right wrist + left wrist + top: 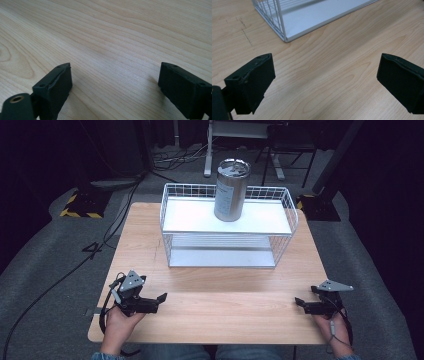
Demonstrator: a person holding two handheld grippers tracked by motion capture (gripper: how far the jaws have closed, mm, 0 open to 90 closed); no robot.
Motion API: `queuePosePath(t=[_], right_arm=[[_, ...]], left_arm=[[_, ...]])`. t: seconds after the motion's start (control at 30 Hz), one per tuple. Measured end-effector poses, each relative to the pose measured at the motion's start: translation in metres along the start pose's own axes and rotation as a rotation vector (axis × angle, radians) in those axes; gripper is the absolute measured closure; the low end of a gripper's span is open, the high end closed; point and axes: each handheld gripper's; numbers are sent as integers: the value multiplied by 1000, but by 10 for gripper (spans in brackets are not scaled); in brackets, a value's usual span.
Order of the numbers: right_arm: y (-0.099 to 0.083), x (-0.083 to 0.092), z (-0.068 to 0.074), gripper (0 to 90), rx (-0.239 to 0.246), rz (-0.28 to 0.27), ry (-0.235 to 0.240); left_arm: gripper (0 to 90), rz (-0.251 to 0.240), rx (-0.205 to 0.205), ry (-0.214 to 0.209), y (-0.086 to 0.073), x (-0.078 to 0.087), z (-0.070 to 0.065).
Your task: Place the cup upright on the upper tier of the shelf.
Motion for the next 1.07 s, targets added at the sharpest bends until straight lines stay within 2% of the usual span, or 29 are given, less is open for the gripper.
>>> queuePosePath(t=[0.53, 0.63, 0.73, 0.77, 0.8, 0.83, 1.07], right_arm=[[0, 0, 0, 125, 0, 0, 1], [0, 0, 0, 125, 0, 0, 1], [0, 0, 0, 126, 0, 0, 0], [0, 0, 0, 125, 0, 0, 0], [0, 0, 0, 127, 0, 0, 1], [0, 0, 0, 127, 0, 0, 1], [0, 0, 0, 132, 2, -2, -1]], left_arm=[[26, 150, 11, 39, -21, -21, 9], [43, 197, 18, 44, -23, -28, 10], [84, 280, 16, 74, -28, -38, 11], [89, 267, 8, 83, -33, -43, 12], [0, 230, 2, 78, -36, -45, 13], [0, 218, -5, 69, -37, -45, 14], [3, 215, -7, 60, -38, -44, 15]])
Point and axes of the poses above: each handheld gripper's, and its own axes: x roughly backward along the jaws, y roughly out of its top, z roughly to its left, and after that the axes turned 10 degrees about -y, right-handed
